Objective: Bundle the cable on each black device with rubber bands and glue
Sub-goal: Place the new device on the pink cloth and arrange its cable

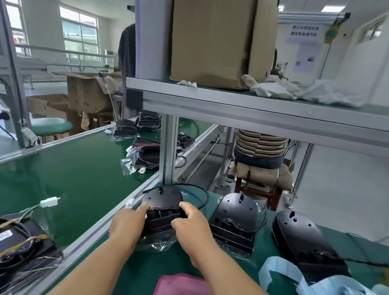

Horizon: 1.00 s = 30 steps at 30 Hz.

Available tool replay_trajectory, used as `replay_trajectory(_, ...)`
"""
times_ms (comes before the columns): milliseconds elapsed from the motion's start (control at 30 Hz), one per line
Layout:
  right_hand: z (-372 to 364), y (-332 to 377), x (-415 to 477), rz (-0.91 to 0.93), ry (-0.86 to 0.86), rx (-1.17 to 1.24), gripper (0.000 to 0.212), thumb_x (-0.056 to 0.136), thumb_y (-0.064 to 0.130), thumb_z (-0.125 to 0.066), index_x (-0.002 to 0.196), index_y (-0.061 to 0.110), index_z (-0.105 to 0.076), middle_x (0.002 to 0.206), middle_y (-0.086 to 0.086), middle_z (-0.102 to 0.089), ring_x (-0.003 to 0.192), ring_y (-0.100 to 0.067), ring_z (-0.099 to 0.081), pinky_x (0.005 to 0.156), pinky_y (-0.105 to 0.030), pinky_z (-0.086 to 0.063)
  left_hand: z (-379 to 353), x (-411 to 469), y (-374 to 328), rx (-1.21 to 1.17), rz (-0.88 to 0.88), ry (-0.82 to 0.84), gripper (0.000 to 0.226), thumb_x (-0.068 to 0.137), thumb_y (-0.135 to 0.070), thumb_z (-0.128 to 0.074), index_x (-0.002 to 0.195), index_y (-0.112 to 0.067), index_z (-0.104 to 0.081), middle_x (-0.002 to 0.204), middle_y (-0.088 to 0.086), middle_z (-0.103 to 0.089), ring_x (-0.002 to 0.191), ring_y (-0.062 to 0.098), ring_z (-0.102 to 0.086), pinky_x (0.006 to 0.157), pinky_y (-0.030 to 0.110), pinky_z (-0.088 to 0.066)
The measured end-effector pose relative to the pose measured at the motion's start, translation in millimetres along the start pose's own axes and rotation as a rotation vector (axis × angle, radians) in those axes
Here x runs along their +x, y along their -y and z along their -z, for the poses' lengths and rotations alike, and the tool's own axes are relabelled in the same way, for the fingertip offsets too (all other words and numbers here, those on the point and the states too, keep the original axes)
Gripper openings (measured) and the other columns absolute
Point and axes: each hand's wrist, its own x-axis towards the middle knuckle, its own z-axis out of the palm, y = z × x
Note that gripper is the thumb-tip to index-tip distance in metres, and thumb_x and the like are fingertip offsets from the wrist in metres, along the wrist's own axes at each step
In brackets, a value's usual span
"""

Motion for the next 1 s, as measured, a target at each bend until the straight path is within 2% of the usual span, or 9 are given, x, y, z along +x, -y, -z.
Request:
replay_trajectory(100,7,19,-25,0.132,-0.025,-0.165,0.057,0.087,0.014,-0.048,0.143,0.022,-0.046,0.143,0.002,-0.048,0.102,-0.014,-0.054,0.086,-0.023,-0.046,15,-24,0,-0.378,0.183,0.188,0.014,0.086,-0.016,-0.058,0.078,-0.008,-0.066,0.067,0.015,-0.069,0.058,0.032,-0.069,0.053,0.040,-0.058)
replay_trajectory(167,12,24,-49,0.216,-0.071,-0.271,0.046,0.090,0.020,-0.051,0.136,0.022,-0.053,0.138,0.008,-0.050,0.116,-0.012,-0.050,0.095,-0.021,-0.039,23,-46,2,-0.399,0.198,0.311,0.016,0.088,-0.015,-0.053,0.078,-0.009,-0.064,0.074,0.019,-0.071,0.068,0.036,-0.072,0.064,0.043,-0.058)
replay_trajectory(367,43,11,-128,0.389,-0.268,-0.323,0.009,0.092,0.024,-0.058,0.090,0.022,-0.067,0.103,0.017,-0.061,0.095,0.003,-0.052,0.080,-0.003,-0.033,33,-116,16,-0.303,-0.004,0.453,0.016,0.092,-0.011,-0.060,0.076,-0.008,-0.060,0.062,0.008,-0.058,0.054,0.020,-0.053,0.059,0.033,-0.047)
replay_trajectory(433,59,2,-153,0.400,-0.346,-0.328,0.015,0.090,0.021,-0.063,0.075,0.021,-0.064,0.093,0.015,-0.063,0.093,0.003,-0.054,0.079,-0.004,-0.035,31,-143,19,-0.338,-0.058,0.478,0.007,0.093,-0.011,-0.064,0.092,-0.006,-0.060,0.072,0.008,-0.069,0.057,0.021,-0.062,0.058,0.032,-0.052)
replay_trajectory(500,76,-9,-175,0.369,-0.387,-0.389,0.019,0.087,0.021,-0.068,0.069,0.020,-0.063,0.086,0.015,-0.062,0.089,0.002,-0.054,0.076,-0.006,-0.036,27,-165,19,-0.411,-0.058,0.494,0.018,0.092,-0.009,-0.066,0.109,-0.008,-0.058,0.088,0.014,-0.076,0.074,0.029,-0.073,0.065,0.037,-0.059)
replay_trajectory(700,122,-38,-221,0.200,-0.344,-0.580,0.019,0.084,0.017,-0.071,0.081,0.032,-0.059,0.089,0.015,-0.057,0.083,0.003,-0.052,0.076,-0.005,-0.036,4,-203,18,-0.045,-0.277,0.537,0.021,0.089,-0.024,-0.069,0.107,-0.014,-0.068,0.089,0.000,-0.075,0.069,0.012,-0.066,0.069,0.028,-0.053)
replay_trajectory(800,137,-45,-231,0.091,-0.294,-0.644,0.019,0.081,0.022,-0.070,0.089,0.034,-0.057,0.096,0.013,-0.054,0.088,-0.001,-0.051,0.073,-0.010,-0.038,-9,-211,19,0.006,-0.259,0.671,0.019,0.093,-0.018,-0.066,0.096,0.001,-0.070,0.059,-0.006,-0.063,0.049,0.005,-0.052,0.054,0.019,-0.046)
replay_trajectory(933,154,-56,-236,-0.075,-0.153,-0.629,0.068,0.070,0.030,-0.069,0.134,0.031,-0.044,0.127,0.009,-0.047,0.104,-0.007,-0.052,0.077,-0.014,-0.039,-16,-221,24,0.089,-0.185,0.753,0.019,0.092,-0.012,-0.065,0.075,-0.007,-0.062,0.043,-0.007,-0.049,0.040,0.007,-0.045,0.047,0.015,-0.037)
replay_trajectory(1000,159,-60,-238,-0.166,-0.110,-0.591,0.092,0.067,0.035,-0.070,0.149,0.024,-0.030,0.138,0.006,-0.046,0.097,-0.009,-0.054,0.079,-0.017,-0.041,-17,-224,27,0.104,-0.130,0.790,0.023,0.093,-0.013,-0.064,0.070,-0.010,-0.062,0.042,-0.006,-0.052,0.037,0.008,-0.048,0.044,0.015,-0.039)
